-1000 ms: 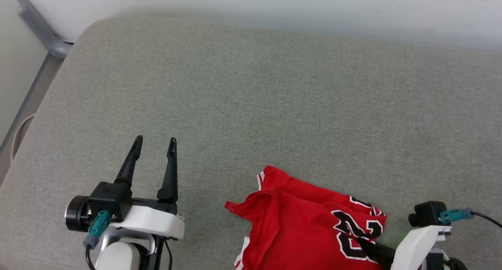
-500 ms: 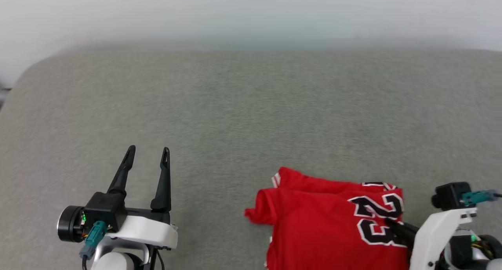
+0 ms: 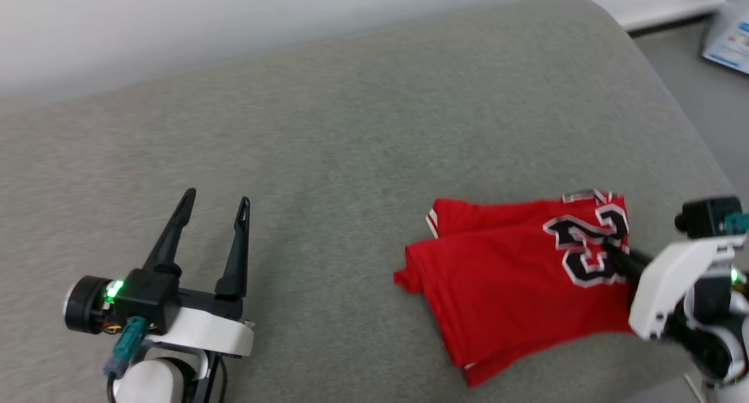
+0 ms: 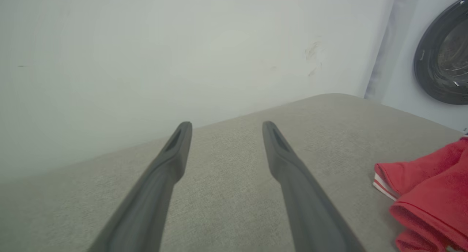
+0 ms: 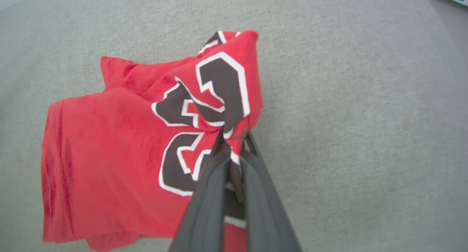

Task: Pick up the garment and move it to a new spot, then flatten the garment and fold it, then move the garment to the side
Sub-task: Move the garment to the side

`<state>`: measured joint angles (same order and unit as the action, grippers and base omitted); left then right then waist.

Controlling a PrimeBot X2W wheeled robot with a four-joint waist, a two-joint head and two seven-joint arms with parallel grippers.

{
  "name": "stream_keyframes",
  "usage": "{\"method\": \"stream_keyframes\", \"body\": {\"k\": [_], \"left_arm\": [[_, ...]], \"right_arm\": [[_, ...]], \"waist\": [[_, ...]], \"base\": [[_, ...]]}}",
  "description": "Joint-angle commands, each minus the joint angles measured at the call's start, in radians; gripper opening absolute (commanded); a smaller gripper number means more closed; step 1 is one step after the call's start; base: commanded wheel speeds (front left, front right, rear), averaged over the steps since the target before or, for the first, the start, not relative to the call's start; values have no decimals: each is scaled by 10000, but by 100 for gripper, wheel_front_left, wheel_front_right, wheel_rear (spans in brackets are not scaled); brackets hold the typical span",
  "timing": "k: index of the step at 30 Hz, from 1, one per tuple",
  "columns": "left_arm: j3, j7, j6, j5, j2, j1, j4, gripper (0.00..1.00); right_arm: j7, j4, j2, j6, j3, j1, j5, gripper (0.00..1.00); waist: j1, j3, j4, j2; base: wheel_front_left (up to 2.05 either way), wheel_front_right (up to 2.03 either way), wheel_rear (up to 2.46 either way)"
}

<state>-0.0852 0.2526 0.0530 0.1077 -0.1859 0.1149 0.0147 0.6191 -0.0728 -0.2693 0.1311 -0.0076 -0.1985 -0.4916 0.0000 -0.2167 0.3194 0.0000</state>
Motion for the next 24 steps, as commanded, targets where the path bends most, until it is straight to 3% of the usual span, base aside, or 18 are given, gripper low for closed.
{"method": "stream_keyframes", "body": {"k": [1,9,20,24], "left_arm": [[47,-69,2,-31,-132,90,187,100],[61,-751,114,-196,-687,606,1545,100],[-346,-1674,357,-422,-1157,2069,3104,100],[-303,-1769,360,-439,-1279,2199,3350,100]], "right_arm": [[-184,-169,-20,-11,4,-553,181,0],[-1144,-1699,-295,-11,-752,-3003,827,0],[-2286,-3364,-1419,-12,-2590,-5322,1486,0],[-2615,-3873,-1647,-12,-2698,-5548,1844,0]], "waist": [[0,-872,1039,0],[0,-2135,1600,0],[0,-3998,874,0],[0,-4286,762,0]], "base": [[0,0,0],[0,0,0],[0,0,0],[0,0,0]]}}
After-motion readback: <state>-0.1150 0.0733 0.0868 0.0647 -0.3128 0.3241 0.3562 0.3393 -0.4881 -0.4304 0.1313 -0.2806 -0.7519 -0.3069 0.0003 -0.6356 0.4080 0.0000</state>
